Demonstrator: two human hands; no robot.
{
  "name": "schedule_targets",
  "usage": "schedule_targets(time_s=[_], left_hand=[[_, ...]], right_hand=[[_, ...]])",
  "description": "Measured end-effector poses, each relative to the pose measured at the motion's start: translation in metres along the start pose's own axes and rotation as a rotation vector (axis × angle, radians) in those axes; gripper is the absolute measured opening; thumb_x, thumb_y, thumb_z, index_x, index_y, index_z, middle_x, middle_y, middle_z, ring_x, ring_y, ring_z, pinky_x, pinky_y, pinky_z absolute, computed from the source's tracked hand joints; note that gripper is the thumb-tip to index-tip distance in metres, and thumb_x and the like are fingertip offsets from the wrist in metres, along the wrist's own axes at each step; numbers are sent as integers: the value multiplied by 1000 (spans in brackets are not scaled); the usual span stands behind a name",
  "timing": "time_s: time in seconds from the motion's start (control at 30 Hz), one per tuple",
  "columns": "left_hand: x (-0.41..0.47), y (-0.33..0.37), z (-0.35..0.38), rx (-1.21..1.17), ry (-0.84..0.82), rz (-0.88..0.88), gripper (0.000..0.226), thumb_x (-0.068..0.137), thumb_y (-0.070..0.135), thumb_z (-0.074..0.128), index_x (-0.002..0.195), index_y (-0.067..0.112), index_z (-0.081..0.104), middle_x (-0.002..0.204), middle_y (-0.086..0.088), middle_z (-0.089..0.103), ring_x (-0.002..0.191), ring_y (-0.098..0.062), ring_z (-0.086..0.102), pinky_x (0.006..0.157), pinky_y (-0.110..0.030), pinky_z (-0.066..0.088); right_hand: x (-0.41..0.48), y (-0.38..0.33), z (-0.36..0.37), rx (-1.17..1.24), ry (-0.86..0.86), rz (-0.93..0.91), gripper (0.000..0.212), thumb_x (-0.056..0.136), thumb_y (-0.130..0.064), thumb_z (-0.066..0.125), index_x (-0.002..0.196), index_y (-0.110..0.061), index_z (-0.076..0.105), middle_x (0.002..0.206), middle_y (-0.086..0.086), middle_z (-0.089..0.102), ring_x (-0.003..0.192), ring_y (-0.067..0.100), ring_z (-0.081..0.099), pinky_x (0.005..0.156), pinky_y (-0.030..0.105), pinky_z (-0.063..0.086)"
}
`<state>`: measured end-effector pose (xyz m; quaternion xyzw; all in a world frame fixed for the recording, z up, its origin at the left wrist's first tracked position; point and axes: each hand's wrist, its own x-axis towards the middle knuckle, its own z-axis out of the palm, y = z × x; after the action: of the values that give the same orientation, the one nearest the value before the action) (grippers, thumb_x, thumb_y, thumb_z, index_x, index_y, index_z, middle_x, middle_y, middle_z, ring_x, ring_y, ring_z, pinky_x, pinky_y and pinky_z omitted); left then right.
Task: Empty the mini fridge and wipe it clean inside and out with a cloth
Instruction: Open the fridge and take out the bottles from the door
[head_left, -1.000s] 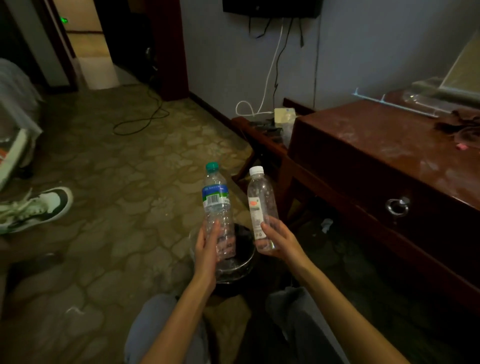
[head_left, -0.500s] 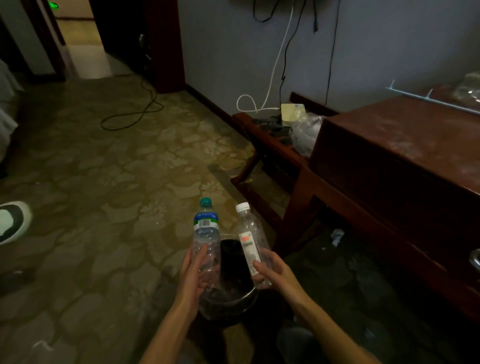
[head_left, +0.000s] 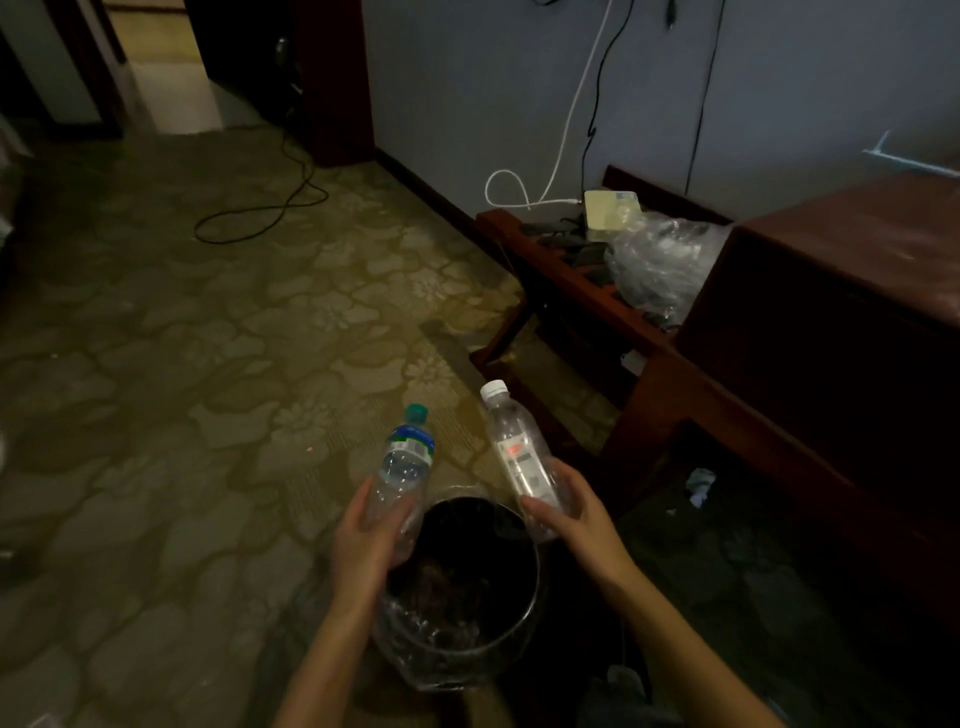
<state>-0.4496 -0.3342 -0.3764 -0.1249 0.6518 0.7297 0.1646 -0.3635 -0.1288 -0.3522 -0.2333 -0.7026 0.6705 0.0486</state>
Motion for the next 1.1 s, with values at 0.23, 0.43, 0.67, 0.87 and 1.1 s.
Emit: schedule_targets(time_s=[0.23, 0.43, 0.67, 0.87, 1.1], left_hand=[[4, 3, -7, 31, 73, -38, 68, 81, 24, 76, 141, 20, 45, 125, -9, 58, 96, -22, 63, 63, -28, 51], [3, 0, -25, 173, 129, -62, 68, 76, 30, 80, 137, 21, 51, 123, -7, 61, 103, -26, 63, 90, -46, 54], [3, -3, -38, 346, 92, -85, 64, 74, 33, 81, 131, 20, 55, 121, -9, 63, 100, -26, 64, 89, -48, 54], [1, -5, -40, 577, 48, -27, 61, 78, 41, 76, 132, 24, 54, 124, -2, 58, 98, -14, 57, 85, -33, 51], [1, -6, -37, 770, 17, 10, 63, 81, 44, 73, 136, 24, 51, 132, 0, 57, 102, -13, 55, 87, -27, 45]], right_hand=[[6, 7, 12, -350, 260, -20, 81, 70, -47, 80, 137, -33, 36, 126, -8, 52, 113, 18, 56, 94, 46, 52], [22, 26, 40, -660, 182, -139, 64, 74, -41, 79, 126, -29, 45, 127, -9, 55, 112, 12, 56, 89, 38, 52], [39, 83, 65, -904, -64, -69, 57, 80, -41, 73, 127, -24, 46, 134, -5, 49, 116, 15, 55, 94, 37, 49], [42, 127, 72, -1066, -134, -43, 39, 81, -44, 70, 110, -26, 50, 121, -5, 57, 111, 16, 57, 102, 35, 36], [40, 151, 69, -1281, -317, 128, 26, 94, -42, 50, 114, -33, 64, 116, -8, 66, 121, 10, 52, 118, 38, -3]])
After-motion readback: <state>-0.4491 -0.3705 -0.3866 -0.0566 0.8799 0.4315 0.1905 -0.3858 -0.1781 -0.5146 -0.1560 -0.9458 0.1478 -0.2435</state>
